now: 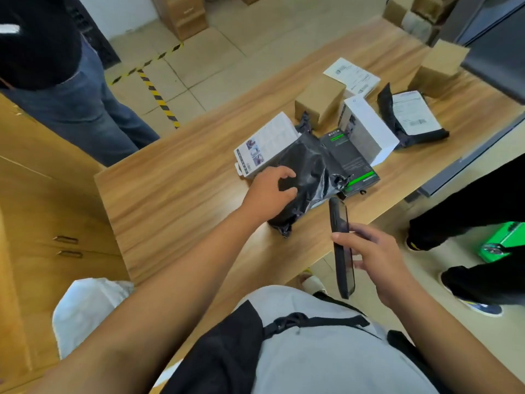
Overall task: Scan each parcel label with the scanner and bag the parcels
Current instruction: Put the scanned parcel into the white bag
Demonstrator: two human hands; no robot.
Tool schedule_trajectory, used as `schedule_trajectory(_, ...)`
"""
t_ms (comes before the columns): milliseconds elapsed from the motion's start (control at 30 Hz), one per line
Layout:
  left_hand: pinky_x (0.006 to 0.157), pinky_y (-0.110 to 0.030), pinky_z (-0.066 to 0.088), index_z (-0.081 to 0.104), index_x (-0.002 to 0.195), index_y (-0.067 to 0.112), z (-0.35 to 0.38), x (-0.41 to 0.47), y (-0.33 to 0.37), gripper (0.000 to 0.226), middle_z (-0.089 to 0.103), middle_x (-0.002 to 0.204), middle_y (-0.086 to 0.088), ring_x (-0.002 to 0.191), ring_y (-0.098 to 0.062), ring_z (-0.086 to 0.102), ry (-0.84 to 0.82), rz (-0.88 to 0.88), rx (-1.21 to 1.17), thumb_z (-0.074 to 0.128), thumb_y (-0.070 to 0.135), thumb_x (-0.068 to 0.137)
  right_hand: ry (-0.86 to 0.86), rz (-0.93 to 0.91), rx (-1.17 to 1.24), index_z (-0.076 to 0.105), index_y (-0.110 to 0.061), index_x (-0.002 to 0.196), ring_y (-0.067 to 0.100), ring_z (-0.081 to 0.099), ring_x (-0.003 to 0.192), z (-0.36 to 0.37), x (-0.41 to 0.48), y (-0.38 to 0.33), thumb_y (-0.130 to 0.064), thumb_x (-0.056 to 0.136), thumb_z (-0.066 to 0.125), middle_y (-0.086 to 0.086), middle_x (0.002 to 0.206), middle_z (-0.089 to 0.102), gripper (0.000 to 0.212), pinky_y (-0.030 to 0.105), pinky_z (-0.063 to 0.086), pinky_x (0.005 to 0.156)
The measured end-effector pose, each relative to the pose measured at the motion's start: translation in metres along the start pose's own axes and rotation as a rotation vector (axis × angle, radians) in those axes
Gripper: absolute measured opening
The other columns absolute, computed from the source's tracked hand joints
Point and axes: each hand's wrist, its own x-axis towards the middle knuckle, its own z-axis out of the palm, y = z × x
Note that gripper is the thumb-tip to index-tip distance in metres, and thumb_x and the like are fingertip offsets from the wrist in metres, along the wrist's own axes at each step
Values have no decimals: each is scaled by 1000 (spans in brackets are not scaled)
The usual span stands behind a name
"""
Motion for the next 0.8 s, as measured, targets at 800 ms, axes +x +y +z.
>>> schedule_trajectory(800, 95, -38, 50, 65, 83, 29, -1, 11, 50, 10, 64, 105, 19, 108, 0, 55, 466, -146, -169, 68, 19, 87, -274, 13, -63, 78, -52, 85, 32, 71, 92, -78, 93, -16, -53, 49, 83, -7, 81, 60, 36, 58, 58, 83)
